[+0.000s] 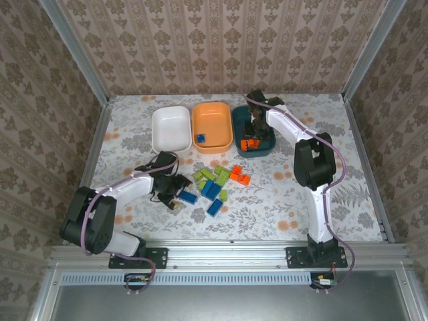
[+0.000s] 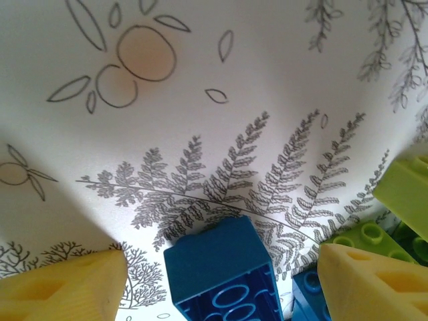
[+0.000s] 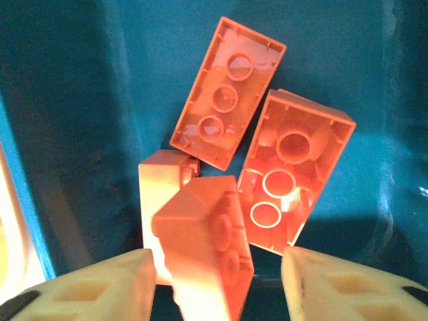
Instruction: Sort the legos into containers by color
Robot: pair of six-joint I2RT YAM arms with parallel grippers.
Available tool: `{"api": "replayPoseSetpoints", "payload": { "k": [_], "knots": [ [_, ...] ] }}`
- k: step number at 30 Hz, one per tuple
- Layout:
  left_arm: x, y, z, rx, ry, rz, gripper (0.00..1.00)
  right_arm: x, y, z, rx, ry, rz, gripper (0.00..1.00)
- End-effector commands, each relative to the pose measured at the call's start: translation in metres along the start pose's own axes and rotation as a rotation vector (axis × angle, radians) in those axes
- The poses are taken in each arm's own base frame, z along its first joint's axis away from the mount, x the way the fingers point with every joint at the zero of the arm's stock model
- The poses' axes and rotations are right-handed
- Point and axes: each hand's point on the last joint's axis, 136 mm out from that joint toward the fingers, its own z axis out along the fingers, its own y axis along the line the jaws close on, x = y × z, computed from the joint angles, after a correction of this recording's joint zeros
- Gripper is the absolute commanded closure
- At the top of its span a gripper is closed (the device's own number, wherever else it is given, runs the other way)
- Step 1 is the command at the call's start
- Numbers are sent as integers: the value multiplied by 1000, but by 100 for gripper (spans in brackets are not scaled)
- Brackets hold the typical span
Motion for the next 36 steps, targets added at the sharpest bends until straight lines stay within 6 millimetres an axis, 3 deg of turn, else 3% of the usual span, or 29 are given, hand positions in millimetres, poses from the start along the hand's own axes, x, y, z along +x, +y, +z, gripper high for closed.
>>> {"api": "replayPoseSetpoints", "payload": {
  "k": [1, 6, 14, 19, 24, 29, 36],
  "knots": [
    [3, -16, 15, 48, 42, -32, 25, -4, 0, -30, -3, -43, 2, 40],
    [3, -25, 20, 45, 57, -28, 36, 5, 4, -58, -58, -84, 11, 36],
    [5, -38, 28, 42, 84, -13, 54, 37, -3, -92, -100, -113, 13, 34],
    [3, -45, 27, 52, 78, -3, 63, 55, -5, -100, -125, -105, 17, 33],
    [-1, -49, 25, 58, 70, 15, 63, 70, -3, -99, -148, -86, 10, 33],
    [-8, -60, 9, 70, 39, 71, 63, 80, 0, -97, -163, -61, -3, 33],
    [-57, -70, -41, 115, -72, 84, 65, 96, 7, -100, -176, -31, -39, 32]
  ]
}}
